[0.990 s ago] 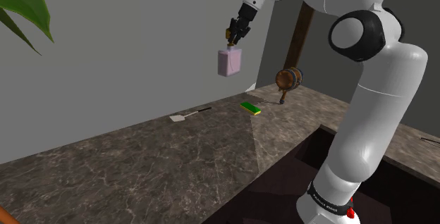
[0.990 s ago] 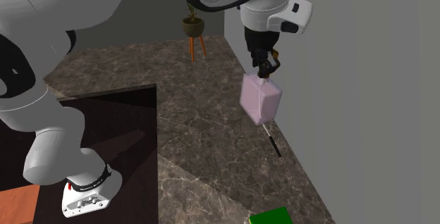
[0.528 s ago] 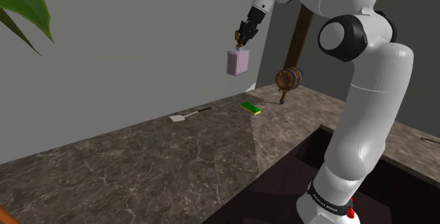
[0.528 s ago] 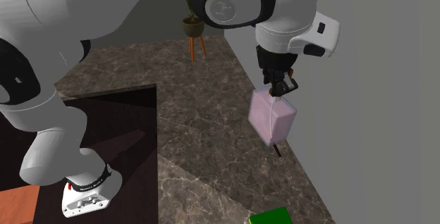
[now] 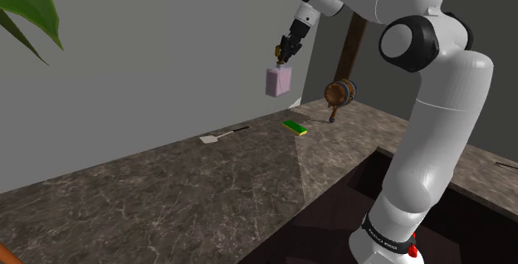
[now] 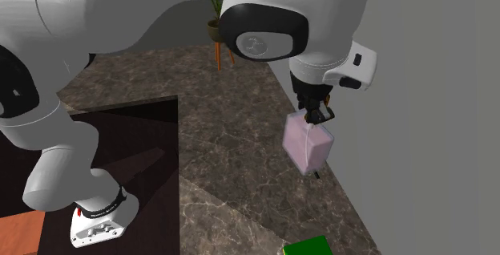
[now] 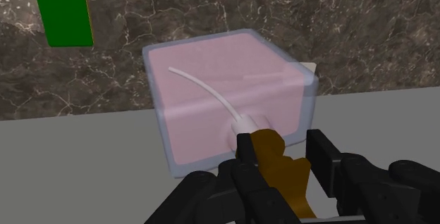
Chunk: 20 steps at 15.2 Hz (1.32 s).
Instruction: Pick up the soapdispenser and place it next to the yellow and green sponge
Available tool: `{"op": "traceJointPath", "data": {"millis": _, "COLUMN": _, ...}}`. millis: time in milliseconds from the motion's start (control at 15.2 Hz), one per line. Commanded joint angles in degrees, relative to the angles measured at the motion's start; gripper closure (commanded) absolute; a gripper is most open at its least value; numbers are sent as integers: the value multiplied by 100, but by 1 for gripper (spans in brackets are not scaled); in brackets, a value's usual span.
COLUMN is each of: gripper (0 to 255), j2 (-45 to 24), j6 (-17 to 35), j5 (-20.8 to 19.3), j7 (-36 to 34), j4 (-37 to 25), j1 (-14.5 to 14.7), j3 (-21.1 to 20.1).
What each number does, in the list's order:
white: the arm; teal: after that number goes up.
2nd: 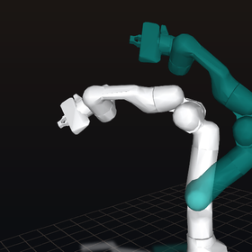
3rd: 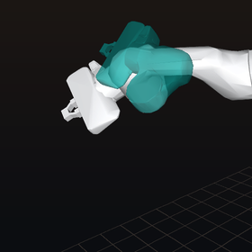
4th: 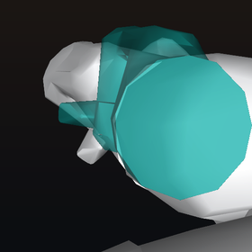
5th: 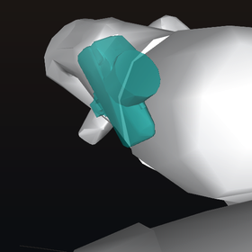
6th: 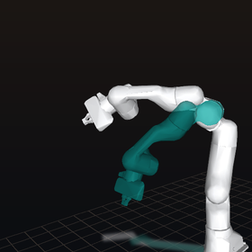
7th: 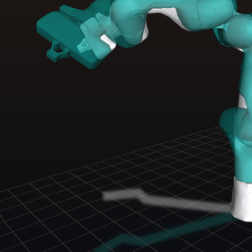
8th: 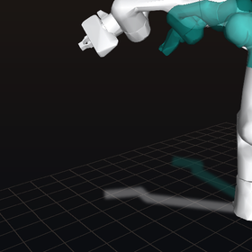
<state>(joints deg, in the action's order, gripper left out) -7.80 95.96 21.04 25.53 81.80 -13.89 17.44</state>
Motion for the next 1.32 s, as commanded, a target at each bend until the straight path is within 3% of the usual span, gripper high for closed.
{"op": "traceJointPath", "data": {"millis": 0, "gripper": 255, "j2": 81, "j6": 194, "j5": -20, "j7": 40, "j4": 268, "j1": 26, "j3": -10}}
{"op": "traceJointPath", "data": {"millis": 1254, "gripper": 255, "j2": 195, "j6": 1612, "j5": 70, "j7": 460, "j4": 1849, "j1": 108, "j3": -63}}
